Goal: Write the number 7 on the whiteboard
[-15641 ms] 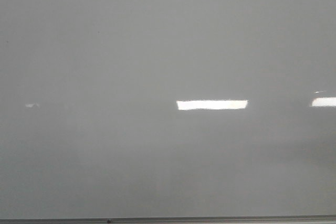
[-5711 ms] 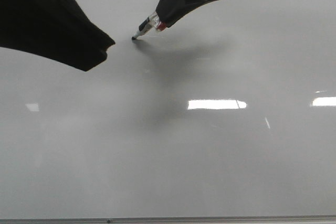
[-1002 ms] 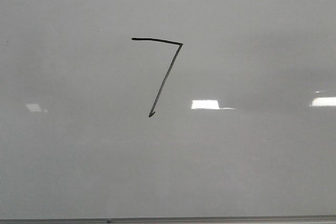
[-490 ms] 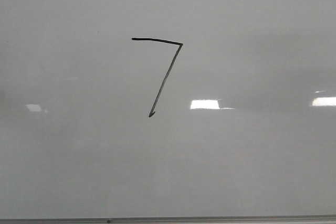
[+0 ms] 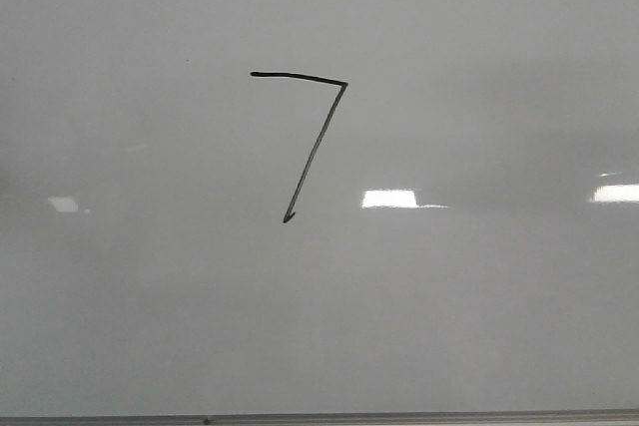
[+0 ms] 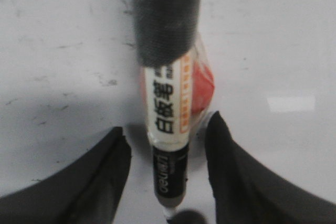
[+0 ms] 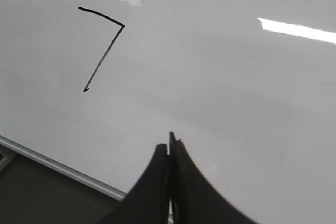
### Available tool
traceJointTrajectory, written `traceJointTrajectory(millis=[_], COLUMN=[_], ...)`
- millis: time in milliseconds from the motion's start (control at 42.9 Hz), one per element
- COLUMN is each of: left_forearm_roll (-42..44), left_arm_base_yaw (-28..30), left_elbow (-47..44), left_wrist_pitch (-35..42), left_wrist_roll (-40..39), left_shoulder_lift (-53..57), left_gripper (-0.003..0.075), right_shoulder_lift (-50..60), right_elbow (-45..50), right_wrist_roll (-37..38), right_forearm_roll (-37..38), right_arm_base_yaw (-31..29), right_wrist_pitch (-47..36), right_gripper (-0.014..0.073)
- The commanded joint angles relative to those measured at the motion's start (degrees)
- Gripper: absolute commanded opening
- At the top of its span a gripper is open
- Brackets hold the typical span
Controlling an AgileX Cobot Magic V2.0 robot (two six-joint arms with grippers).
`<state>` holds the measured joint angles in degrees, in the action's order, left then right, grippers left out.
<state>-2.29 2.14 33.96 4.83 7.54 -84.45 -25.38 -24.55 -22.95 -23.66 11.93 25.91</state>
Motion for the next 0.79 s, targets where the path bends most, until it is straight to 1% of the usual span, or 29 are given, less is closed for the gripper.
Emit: traceJointTrajectory(millis=[0, 117, 280, 443, 583, 699, 746, 769], left_forearm_roll=[-1.11, -1.11, -1.11, -1.11, -1.34, -3.75, -3.75, -3.75], left_arm_base_yaw=[0.05, 0.05, 0.05, 0.05, -0.65, -2.8, -3.73, -4.27], left_elbow=[1.47, 1.47, 1.37, -0.08, -4.06, -7.91, -9.11, -9.81], left_wrist_pitch=[4.04, 3.29, 1.09, -2.1, -2.5, -3.45, -5.31, -6.27], left_wrist_roll=[-0.53, -0.53, -0.53, -0.53, -0.64, -0.64, -0.64, -0.64], left_shoulder_lift=[1.51, 2.48, 8.34, 18.35, 30.0, 39.97, 43.73, 46.14], left_gripper=[0.0427, 0.0428, 0.0428, 0.0428, 0.0425, 0.0369, 0.033, 0.0298], right_shoulder_lift=[-0.14, -0.14, -0.14, -0.14, -0.14, -0.14, -0.14, -0.14], right_elbow=[-1.5, -1.5, -1.5, -1.5, -1.5, -1.5, -1.5, -1.5], right_wrist_roll=[-0.22, -0.22, -0.22, -0.22, -0.22, -0.22, -0.22, -0.22], right_forearm_roll=[-1.28, -1.28, -1.28, -1.28, -1.28, -1.28, -1.28, -1.28], right_arm_base_yaw=[-0.36, -0.36, -0.36, -0.36, -0.36, -0.36, -0.36, -0.36], right_wrist_pitch=[-4.06, -4.06, -4.18, -4.06, -4.06, -4.06, -4.06, -4.06], right_gripper=[-0.0068, -0.0068, -0.0068, -0.0068, -0.0068, -0.0068, -0.0068, -0.0068])
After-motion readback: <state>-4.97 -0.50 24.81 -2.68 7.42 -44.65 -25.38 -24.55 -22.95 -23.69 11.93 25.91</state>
